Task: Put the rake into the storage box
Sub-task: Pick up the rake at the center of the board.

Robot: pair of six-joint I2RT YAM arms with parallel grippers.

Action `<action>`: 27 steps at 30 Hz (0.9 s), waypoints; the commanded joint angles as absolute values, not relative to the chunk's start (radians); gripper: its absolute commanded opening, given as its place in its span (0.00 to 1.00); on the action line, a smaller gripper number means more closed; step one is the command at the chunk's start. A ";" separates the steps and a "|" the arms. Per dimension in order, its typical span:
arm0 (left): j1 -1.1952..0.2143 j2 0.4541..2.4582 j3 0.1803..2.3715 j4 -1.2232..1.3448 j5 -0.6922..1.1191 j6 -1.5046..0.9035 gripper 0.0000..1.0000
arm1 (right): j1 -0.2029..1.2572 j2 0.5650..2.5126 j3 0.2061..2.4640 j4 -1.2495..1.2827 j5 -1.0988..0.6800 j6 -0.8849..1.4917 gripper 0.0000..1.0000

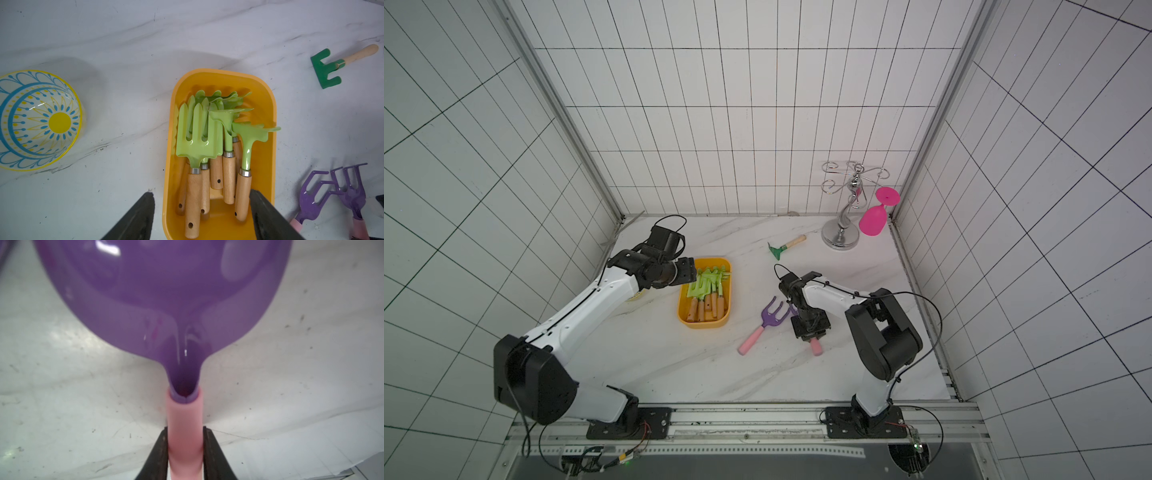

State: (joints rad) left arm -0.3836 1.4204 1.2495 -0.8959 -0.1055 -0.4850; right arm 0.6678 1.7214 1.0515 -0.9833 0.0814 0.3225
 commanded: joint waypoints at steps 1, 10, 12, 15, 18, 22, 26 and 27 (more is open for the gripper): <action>-0.448 1.367 1.243 -0.943 -0.186 -0.549 0.74 | 0.662 1.665 1.136 -1.072 0.186 0.280 0.24; -0.565 1.289 1.222 -0.905 -0.148 -0.627 0.77 | 0.582 1.644 1.230 -1.093 0.322 0.215 0.21; -0.572 1.276 1.199 -0.856 -0.087 -0.627 0.78 | 0.570 1.608 1.233 -1.044 0.260 0.219 0.19; -0.572 1.257 1.138 -0.735 0.047 -0.624 0.80 | 0.571 1.542 1.216 -0.931 0.142 0.231 0.16; -0.574 1.253 1.075 -0.602 0.194 -0.643 0.81 | 0.572 1.496 1.206 -0.849 0.049 0.256 0.13; -0.595 1.266 1.021 -0.431 0.333 -0.662 0.83 | 0.587 1.433 1.181 -0.751 -0.036 0.276 0.12; -0.623 1.289 0.983 -0.271 0.404 -0.703 0.84 | 0.617 1.387 1.150 -0.643 -0.176 0.306 0.12; -0.634 1.293 0.980 -0.240 0.418 -0.704 0.84 | 0.627 1.382 1.147 -0.620 -0.205 0.323 0.12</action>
State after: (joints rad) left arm -0.6144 1.2781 0.9955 -0.4271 0.3157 -0.6765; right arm 0.5991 1.4155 1.1805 -0.7361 -0.0711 0.2760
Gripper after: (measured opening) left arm 0.839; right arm 0.256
